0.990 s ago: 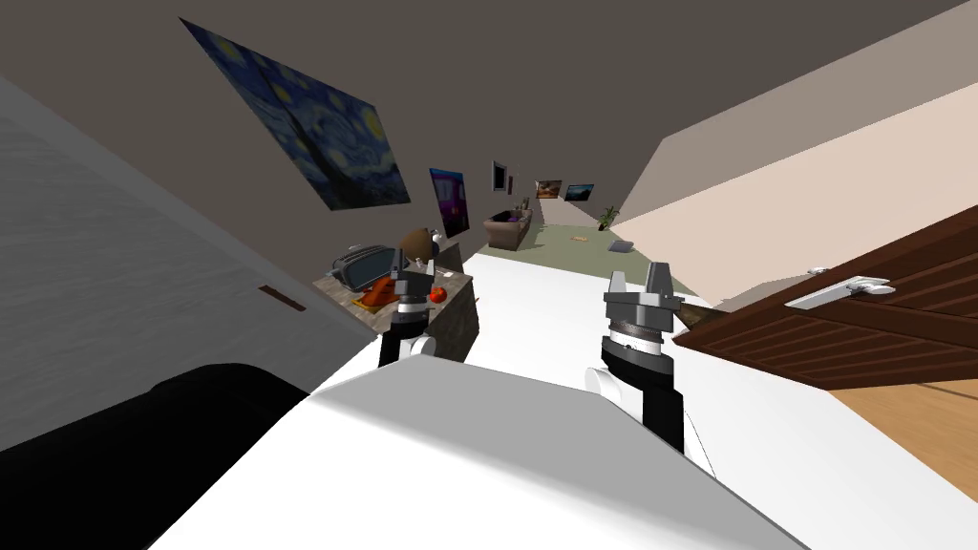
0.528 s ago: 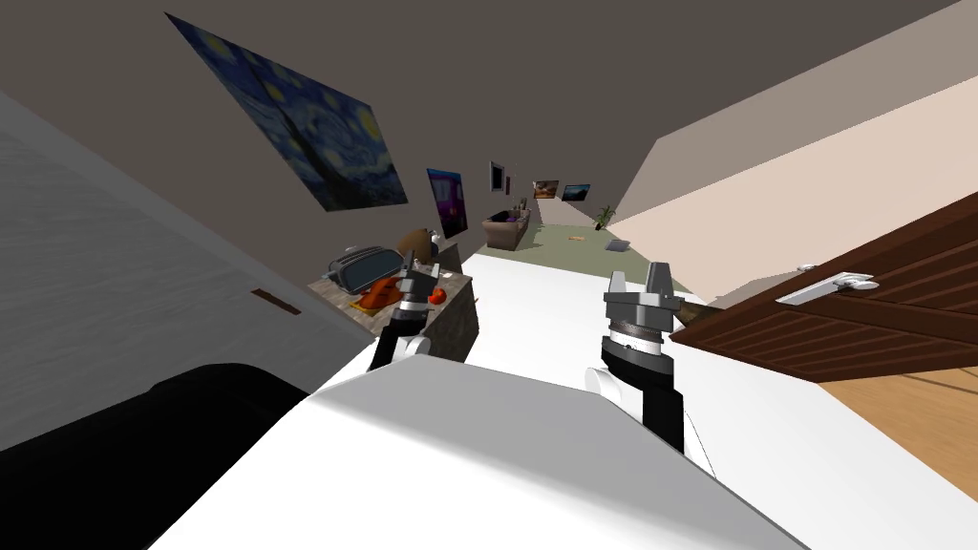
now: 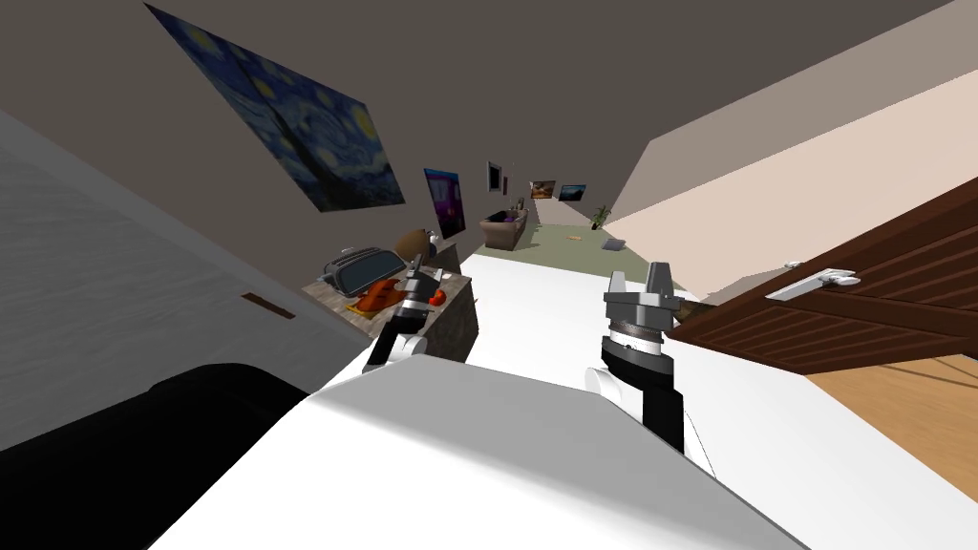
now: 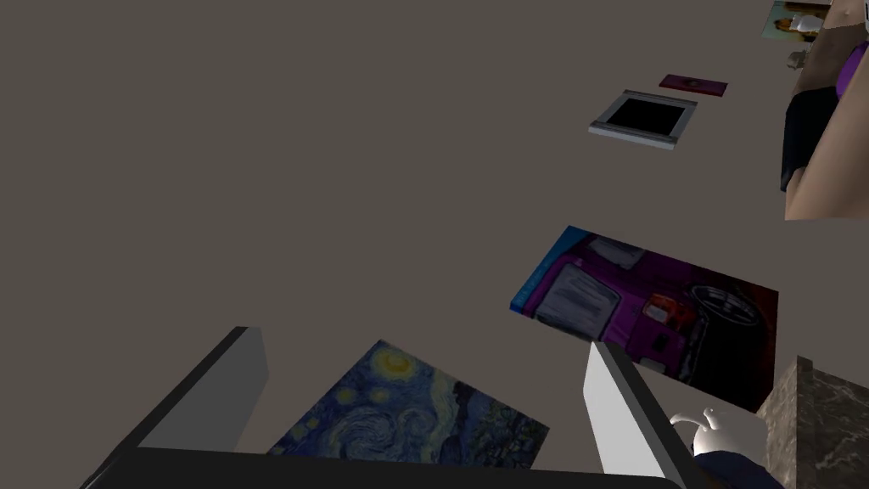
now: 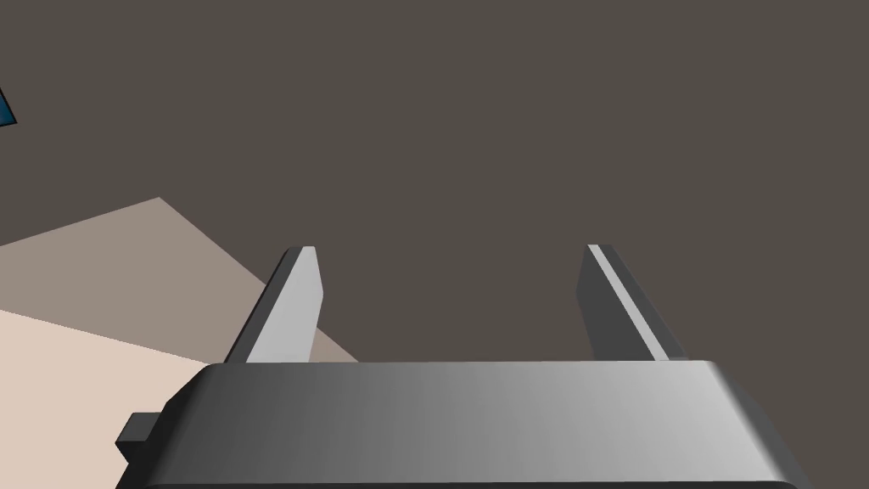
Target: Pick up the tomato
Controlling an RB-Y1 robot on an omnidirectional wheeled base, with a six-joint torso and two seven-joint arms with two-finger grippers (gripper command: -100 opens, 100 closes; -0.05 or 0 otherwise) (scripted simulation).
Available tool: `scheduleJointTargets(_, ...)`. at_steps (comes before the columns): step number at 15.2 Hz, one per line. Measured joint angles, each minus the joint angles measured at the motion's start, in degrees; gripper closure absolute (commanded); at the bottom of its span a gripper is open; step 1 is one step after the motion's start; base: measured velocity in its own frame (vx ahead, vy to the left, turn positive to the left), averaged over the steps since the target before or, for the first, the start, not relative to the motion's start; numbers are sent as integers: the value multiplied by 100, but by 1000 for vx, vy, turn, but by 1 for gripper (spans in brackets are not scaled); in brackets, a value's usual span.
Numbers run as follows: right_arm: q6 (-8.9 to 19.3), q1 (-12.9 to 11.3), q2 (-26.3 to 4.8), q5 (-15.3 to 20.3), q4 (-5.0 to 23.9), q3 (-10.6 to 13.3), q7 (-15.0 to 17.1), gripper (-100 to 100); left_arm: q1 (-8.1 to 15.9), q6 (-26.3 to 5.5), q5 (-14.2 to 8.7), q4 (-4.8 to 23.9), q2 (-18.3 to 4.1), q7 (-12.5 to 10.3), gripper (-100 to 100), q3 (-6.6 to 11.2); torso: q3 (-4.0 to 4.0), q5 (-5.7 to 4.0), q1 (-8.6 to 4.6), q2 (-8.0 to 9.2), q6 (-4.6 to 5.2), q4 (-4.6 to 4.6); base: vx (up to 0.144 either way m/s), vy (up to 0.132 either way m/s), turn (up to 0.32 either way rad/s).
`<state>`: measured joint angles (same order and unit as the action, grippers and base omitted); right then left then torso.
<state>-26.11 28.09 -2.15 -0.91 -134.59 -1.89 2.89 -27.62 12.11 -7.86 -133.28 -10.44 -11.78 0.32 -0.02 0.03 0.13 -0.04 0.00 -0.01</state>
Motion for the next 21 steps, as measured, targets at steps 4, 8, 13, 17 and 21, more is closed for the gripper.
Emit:
scheduleJointTargets(4, 0, 0, 0, 0, 0, 0, 0, 0, 37, -454, -57, 38, -111, -70, -100, 92, 0, 0, 2, 0, 0, 0, 6, 30, -48)
scheduleJointTargets(8, 0, 0, 0, 0, 0, 0, 0, 0, 28, -942, -113, 44, -188, -142, -100, 171, 0, 1, 2, 1, 0, 0, 4, 30, -38)
scheduleJointTargets(13, 0, 0, 0, 0, 0, 0, 0, 0, 64, -1492, -155, 52, -213, -199, -100, 242, 0, 0, 0, 1, 0, 0, 4, 25, -41)
scheduleJointTargets(17, 0, 0, 0, 0, 0, 0, 0, 0, 69, -1966, -207, 43, -242, -259, -100, 322, 0, 0, 1, 0, 0, 0, 5, 31, -49)
scheduleJointTargets(21, 0, 0, 0, 0, 0, 0, 0, 0, 81, -2361, -239, 98, -239, -305, -100, 369, 0, 0, -3, 0, 0, 0, 4, 22, -28)
